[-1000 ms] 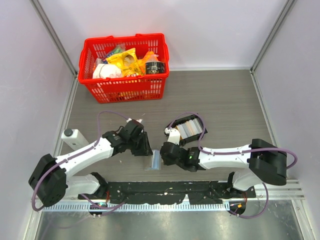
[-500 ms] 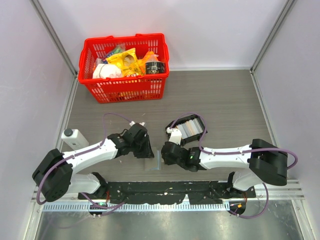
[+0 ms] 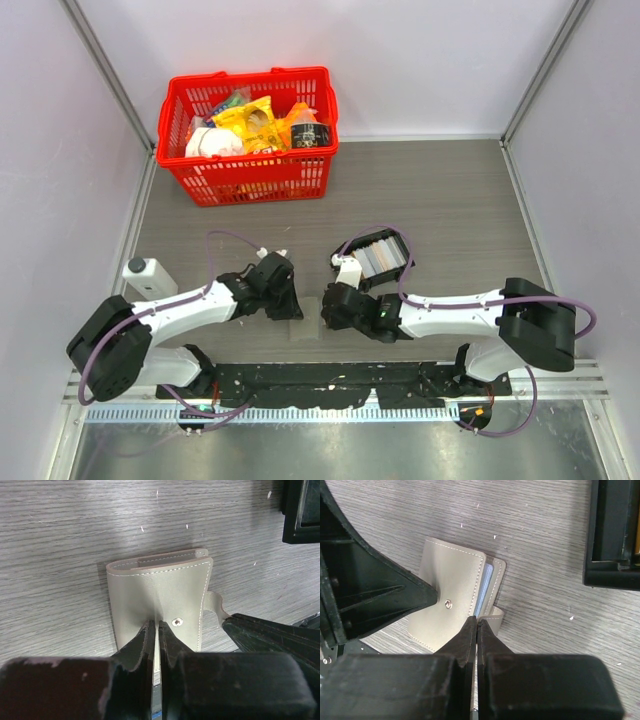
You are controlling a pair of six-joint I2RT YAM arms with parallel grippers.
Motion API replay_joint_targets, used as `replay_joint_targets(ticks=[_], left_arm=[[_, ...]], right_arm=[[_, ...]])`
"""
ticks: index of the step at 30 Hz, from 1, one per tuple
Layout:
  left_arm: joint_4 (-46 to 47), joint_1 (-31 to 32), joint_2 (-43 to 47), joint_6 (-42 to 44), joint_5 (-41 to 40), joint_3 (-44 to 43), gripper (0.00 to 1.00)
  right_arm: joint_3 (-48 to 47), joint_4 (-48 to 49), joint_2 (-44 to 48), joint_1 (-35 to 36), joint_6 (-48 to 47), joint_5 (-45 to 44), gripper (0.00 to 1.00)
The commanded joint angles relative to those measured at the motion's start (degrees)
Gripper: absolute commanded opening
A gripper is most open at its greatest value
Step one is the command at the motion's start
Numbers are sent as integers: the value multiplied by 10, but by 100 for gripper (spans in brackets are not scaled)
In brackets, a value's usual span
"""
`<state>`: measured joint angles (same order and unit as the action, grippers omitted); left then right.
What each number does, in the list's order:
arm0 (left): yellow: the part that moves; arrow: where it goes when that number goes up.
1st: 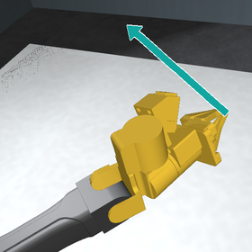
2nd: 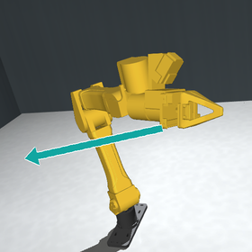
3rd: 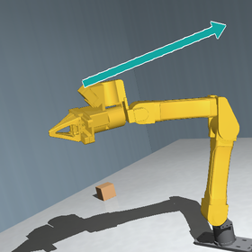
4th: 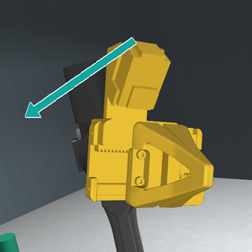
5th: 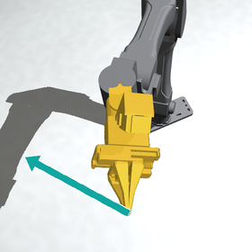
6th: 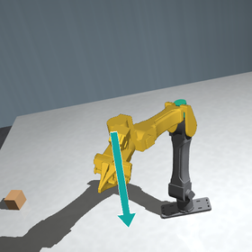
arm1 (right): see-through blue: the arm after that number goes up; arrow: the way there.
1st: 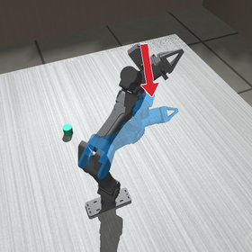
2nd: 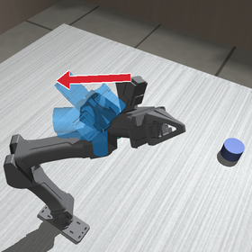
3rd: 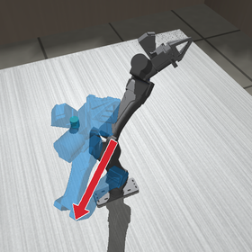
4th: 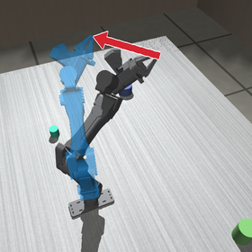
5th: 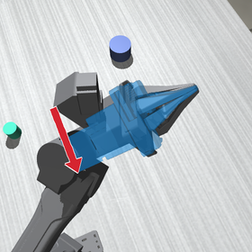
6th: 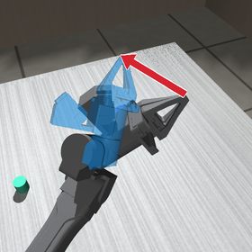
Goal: Put the credit cards into the card holder
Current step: Close the card holder at the center of the board.
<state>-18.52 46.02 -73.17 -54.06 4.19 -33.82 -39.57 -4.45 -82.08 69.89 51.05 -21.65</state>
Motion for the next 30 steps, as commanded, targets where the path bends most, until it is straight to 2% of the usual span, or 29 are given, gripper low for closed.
replay_joint_targets(ticks=[1, 7, 16, 18, 24, 28, 30], left_arm=[[28, 0, -21, 3, -12, 16, 8], [36, 2, -44, 5, -9, 21, 3], [39, 9, -43, -1, -10, 29, 1], [44, 11, -43, -8, -12, 34, 1], [48, 12, -40, -32, -20, 43, 1], [46, 12, -33, -44, -28, 47, 1], [45, 13, -31, -45, -30, 47, 1]], right_arm=[[-22, 29, -11, -2, -14, 20, 1], [-47, 41, -37, -2, -35, 56, 1], [-79, 16, -76, -4, -21, 11, 1], [-87, 15, -86, -12, -24, 23, 2], [-96, -6, -80, -14, -30, 34, 21], [-96, -4, -35, -17, -45, 34, 29], [-91, -8, -13, -19, -45, 36, 29]])
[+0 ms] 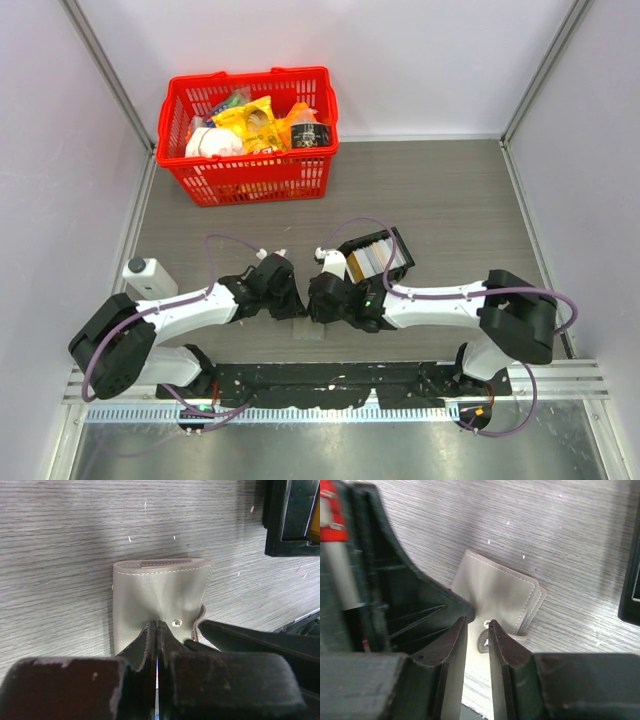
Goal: Put the credit cards into the card holder
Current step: Close the card holder at the center of the board.
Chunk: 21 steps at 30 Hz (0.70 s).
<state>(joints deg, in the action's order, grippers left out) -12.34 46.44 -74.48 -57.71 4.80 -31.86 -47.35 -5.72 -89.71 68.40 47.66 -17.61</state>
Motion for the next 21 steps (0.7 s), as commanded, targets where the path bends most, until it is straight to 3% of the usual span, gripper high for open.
replay_joint_targets(ticks=[1, 3, 7, 9, 12, 21], left_arm=[[-19, 8, -18, -7, -37, 28, 1], [-20, 8, -16, -6, -37, 28, 1], [-19, 8, -15, -4, -37, 29, 3], [-18, 8, -15, -2, -33, 29, 3], [-20, 8, -13, 2, -30, 27, 3], [-24, 8, -17, 6, -28, 28, 3]], right_arm=[[-10, 0, 82, -6, -7, -7, 29], [9, 0, 111, -9, -4, -16, 29], [52, 8, 139, -27, 17, 14, 19], [67, 8, 142, -27, 38, 20, 6], [87, 17, 137, -27, 59, 37, 1], [80, 70, 90, -27, 64, 76, 1]])
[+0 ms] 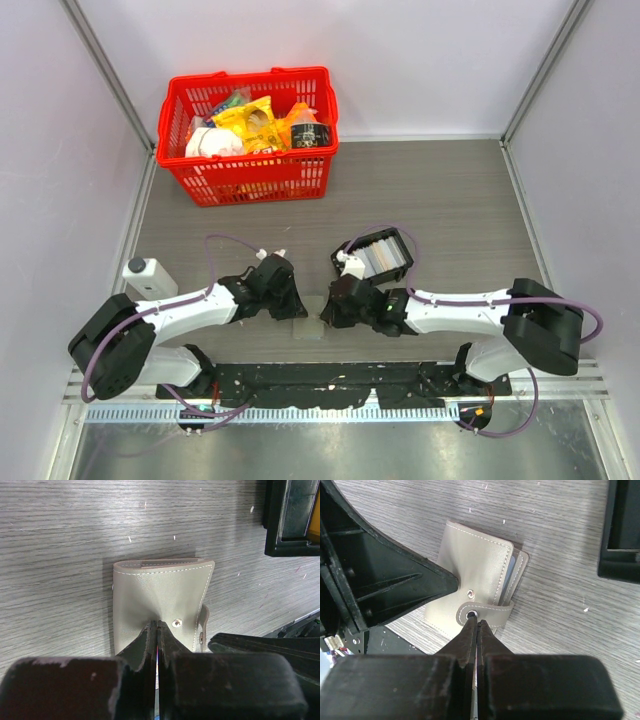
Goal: Put the credit cards into the card holder
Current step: Close the card holder at the center of the board.
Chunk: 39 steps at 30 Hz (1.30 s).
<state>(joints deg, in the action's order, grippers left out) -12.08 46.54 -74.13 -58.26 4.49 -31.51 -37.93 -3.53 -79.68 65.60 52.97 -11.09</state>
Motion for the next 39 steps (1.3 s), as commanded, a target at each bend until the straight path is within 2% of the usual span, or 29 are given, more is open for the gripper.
replay_joint_targets(ticks=[1, 24, 33, 39], left_arm=[[-26, 7, -20, 12, -24, 24, 3], [-21, 7, -27, 14, -16, 26, 4], [-20, 7, -29, 13, -16, 22, 4], [-18, 7, -30, 14, -15, 23, 4]], right_arm=[[-16, 50, -15, 0, 8, 8, 1], [-36, 69, -76, -17, -6, 27, 3], [-50, 39, -108, -16, -10, 20, 3], [-84, -50, -135, 1, -21, -16, 2]])
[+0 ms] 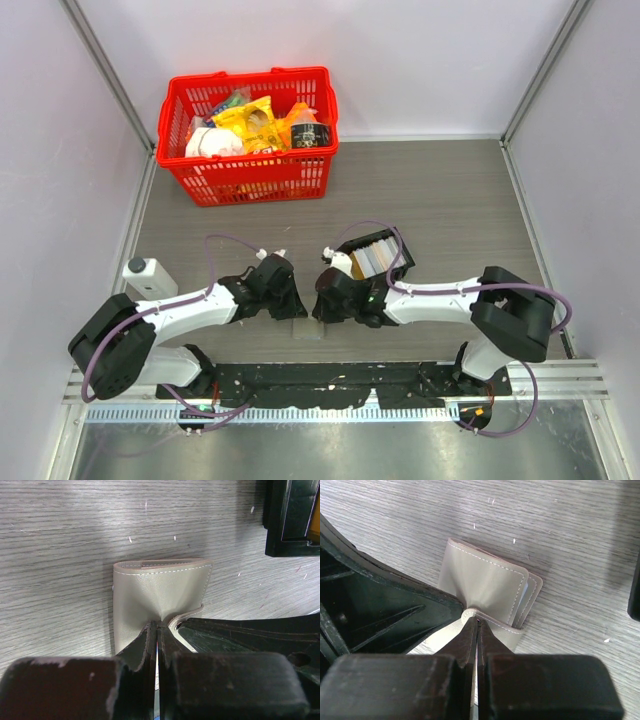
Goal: Put the credit cards into the card holder
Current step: Close the card holder at the center of the board, then reset both arms
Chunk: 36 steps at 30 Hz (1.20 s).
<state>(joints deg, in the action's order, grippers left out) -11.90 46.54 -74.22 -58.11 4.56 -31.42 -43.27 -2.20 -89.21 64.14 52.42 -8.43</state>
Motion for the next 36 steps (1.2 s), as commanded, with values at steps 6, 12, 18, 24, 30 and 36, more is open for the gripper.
replay_joint_targets(ticks=[6, 12, 18, 24, 30, 36], left_arm=[[-15, 7, -30, 11, -15, 24, 4], [-13, 7, -28, 9, -19, 27, 4], [-35, 7, 28, 7, -77, 21, 83], [-87, 6, 107, 26, -169, -7, 100], [-102, 6, 139, 51, -178, -37, 100], [-119, 6, 166, 84, -214, -71, 100]], right_arm=[[-70, -156, -84, 28, -7, -82, 1], [-88, -186, -98, 37, -3, -95, 1], [-85, -93, -12, 19, -66, -97, 20], [-83, -56, 104, -31, -140, -98, 40], [-44, -76, 234, -74, -159, -142, 54], [-9, -168, 326, -162, -164, -212, 60]])
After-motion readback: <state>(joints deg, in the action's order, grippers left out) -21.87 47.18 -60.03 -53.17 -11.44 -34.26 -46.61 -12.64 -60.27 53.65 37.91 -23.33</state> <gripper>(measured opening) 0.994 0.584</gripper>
